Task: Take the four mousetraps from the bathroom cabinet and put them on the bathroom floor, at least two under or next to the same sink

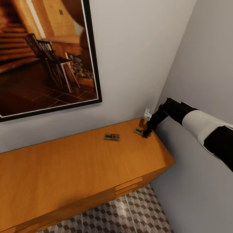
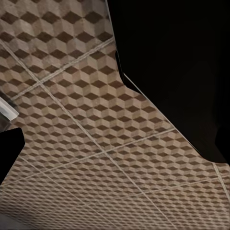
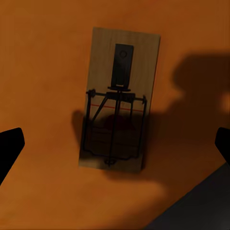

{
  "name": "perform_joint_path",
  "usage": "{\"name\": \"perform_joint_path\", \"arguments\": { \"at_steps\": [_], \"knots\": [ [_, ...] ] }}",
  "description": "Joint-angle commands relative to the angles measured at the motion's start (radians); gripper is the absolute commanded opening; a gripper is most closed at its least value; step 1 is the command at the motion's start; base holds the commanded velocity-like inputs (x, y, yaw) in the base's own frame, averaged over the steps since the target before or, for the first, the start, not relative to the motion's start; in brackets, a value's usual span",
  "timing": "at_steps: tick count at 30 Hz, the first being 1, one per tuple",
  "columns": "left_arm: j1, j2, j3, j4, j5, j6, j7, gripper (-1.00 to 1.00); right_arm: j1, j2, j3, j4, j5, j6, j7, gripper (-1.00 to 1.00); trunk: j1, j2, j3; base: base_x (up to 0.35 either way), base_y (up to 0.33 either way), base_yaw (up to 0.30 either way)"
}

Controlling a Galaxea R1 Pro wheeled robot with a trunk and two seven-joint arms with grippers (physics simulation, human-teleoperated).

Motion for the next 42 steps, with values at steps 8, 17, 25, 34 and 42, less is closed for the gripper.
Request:
{"name": "perform_joint_path", "arguments": {
  "at_steps": [8,17,25,34,42],
  "knots": [
    [-0.001,-0.001,-0.008,0.004,0.009,-0.005,0.002,1.00,-0.001,-0.001,0.006,-0.003,-0.007,0.009,0.001,1.00,0.000,-0.002,-0.010,0.000,0.000,0.000],
    [-0.001,-0.001,-0.008,0.004,0.009,-0.005,0.002,1.00,-0.001,-0.001,0.006,-0.003,-0.008,0.009,0.001,1.00,0.000,-0.002,-0.020,0.000,0.000,0.000],
    [-0.001,-0.001,-0.008,0.004,0.009,-0.005,0.002,1.00,-0.001,-0.001,0.006,-0.003,-0.008,0.009,0.001,1.00,0.000,-0.002,-0.029,0.000,0.000,0.000],
    [-0.001,-0.001,-0.008,0.004,0.009,-0.005,0.002,1.00,-0.001,-0.001,0.006,-0.003,-0.008,0.009,0.001,1.00,0.000,-0.002,-0.039,0.000,0.000,0.000],
    [-0.001,-0.001,-0.008,0.004,0.009,-0.005,0.002,1.00,-0.001,-0.001,0.006,-0.003,-0.008,0.010,0.001,1.00,0.000,-0.002,-0.047,0.000,0.000,0.000]
  ]
}}
